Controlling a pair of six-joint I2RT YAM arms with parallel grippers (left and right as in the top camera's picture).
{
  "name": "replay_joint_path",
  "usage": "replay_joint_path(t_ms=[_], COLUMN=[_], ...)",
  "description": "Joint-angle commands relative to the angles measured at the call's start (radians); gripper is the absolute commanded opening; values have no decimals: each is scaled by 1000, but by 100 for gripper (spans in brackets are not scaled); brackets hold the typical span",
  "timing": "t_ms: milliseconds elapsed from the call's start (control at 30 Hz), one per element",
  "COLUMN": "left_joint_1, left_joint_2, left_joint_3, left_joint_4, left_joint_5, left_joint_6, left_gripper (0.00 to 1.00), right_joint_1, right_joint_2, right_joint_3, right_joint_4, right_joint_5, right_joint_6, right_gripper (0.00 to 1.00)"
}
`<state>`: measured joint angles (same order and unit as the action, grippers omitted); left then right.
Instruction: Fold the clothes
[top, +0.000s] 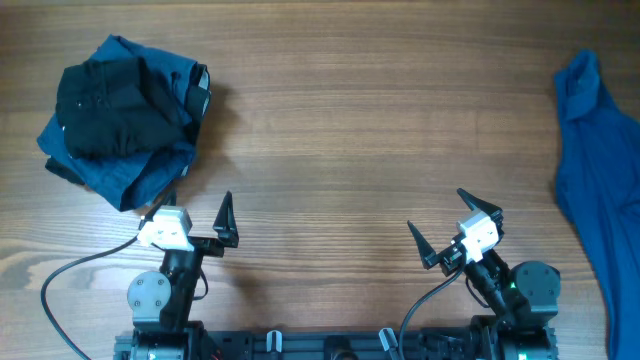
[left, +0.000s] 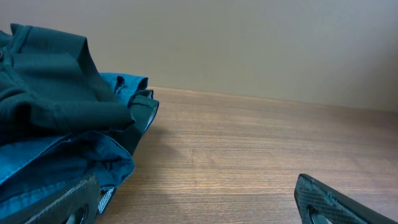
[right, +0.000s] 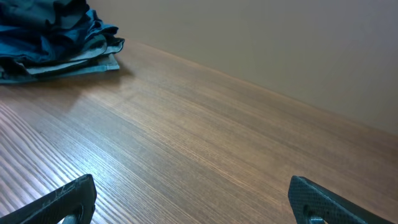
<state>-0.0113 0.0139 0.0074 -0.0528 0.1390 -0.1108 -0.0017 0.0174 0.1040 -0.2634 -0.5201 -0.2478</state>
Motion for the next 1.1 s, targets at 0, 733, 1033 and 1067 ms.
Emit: replay_joint_path(t_ms=[0,733,1033,1067], left_joint_1=[-6,-6,-6,-6], left_joint_2=[-6,-6,-5,-5], left_joint_3=[-2,-2,-2,-2], left_joint_4=[-10,-6,5,7], left_joint_5=[5,5,205,222], left_joint_6=[-6,-6,-118,-160], left_gripper=[100,100,100,100], right_joint_1=[-5,-5,-5,-5], right_joint_2=[-10,-10,-10,-10], right_joint_3=[-1,-1,-1,-1], right_joint_4=[5,69,45,45], right_joint_5=[-19,-19,-212,-258], right_joint_6=[12,12,15,16], right_gripper=[100,100,100,100])
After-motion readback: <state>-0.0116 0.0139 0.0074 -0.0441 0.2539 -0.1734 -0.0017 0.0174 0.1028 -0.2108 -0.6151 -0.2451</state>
